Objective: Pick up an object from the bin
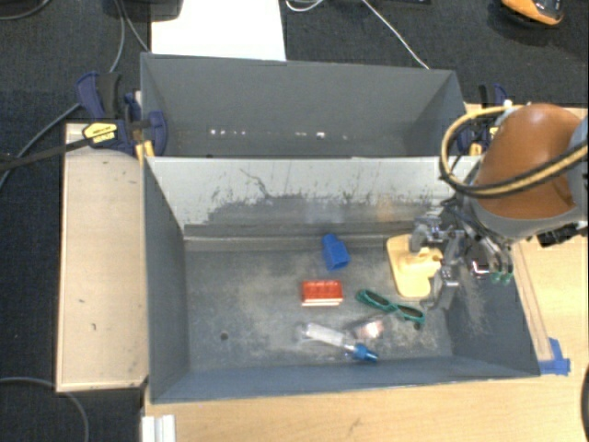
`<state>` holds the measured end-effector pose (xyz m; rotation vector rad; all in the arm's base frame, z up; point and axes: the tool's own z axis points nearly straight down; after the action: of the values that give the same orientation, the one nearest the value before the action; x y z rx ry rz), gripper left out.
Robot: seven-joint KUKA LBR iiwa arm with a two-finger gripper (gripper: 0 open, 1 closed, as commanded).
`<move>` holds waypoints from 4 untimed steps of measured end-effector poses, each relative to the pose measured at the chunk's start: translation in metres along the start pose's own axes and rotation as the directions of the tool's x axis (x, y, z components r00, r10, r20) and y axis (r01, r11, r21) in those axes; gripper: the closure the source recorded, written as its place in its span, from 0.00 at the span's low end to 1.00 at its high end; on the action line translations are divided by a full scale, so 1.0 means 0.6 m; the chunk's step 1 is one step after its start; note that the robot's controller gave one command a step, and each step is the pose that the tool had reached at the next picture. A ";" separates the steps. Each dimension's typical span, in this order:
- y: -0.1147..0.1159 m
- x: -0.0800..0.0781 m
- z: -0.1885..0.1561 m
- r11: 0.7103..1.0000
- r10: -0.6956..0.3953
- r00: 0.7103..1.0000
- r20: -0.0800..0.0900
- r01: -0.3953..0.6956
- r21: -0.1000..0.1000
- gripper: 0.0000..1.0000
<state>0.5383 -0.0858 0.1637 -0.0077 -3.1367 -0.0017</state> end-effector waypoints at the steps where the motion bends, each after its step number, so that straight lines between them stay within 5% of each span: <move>1: 0.000 -0.003 -0.008 1.000 -0.004 1.000 0.008 0.004 0.001 0.00; 2: 0.026 0.010 0.142 1.000 -0.017 1.000 -0.005 0.017 -0.002 0.00; 3: -0.002 0.016 0.001 1.000 0.028 0.999 0.018 -0.028 0.002 0.00; 4: -0.019 0.010 0.161 1.000 0.023 1.000 -0.009 -0.023 -0.007 0.00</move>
Offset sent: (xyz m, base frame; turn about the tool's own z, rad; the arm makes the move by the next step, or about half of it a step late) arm -0.0051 0.0148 -0.0811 -0.0147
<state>0.5319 -0.0972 0.0670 -0.0439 -3.1278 -0.0125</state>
